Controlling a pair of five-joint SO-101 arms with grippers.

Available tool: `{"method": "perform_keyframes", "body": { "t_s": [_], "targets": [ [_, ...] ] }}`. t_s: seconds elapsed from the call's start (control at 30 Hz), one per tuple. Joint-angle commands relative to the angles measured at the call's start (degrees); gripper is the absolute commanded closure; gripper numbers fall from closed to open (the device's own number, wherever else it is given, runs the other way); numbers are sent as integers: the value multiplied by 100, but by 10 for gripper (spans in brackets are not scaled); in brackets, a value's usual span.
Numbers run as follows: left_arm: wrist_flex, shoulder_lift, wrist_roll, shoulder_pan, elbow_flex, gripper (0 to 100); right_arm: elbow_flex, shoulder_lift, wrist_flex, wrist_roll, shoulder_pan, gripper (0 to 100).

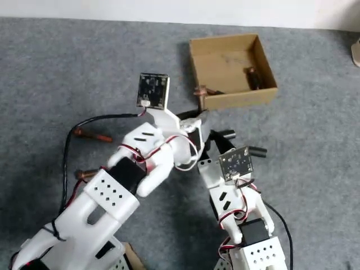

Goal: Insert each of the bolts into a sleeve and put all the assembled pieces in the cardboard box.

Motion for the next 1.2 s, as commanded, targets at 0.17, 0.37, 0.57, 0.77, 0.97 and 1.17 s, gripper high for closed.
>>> {"method": "perform_keyframes", "body": {
  "t_s": [0.17,0.37,0.57,0.77,0.97,1.17],
  "targets": [
    [-167,-224,-70,66,4,995,848,-163,4,18,-57,994],
    [-167,-224,-299,66,13,995,866,-163,4,18,-145,994],
    [-299,-224,-413,13,189,995,866,-163,22,18,-426,994],
    [-1073,-259,-703,4,734,995,848,-171,-4,18,-418,994],
    [-1081,-233,-703,-312,778,995,831,-171,-4,18,-418,994],
    [-1064,-259,-870,-330,954,995,822,-171,-13,18,-409,994]
  ]
}}
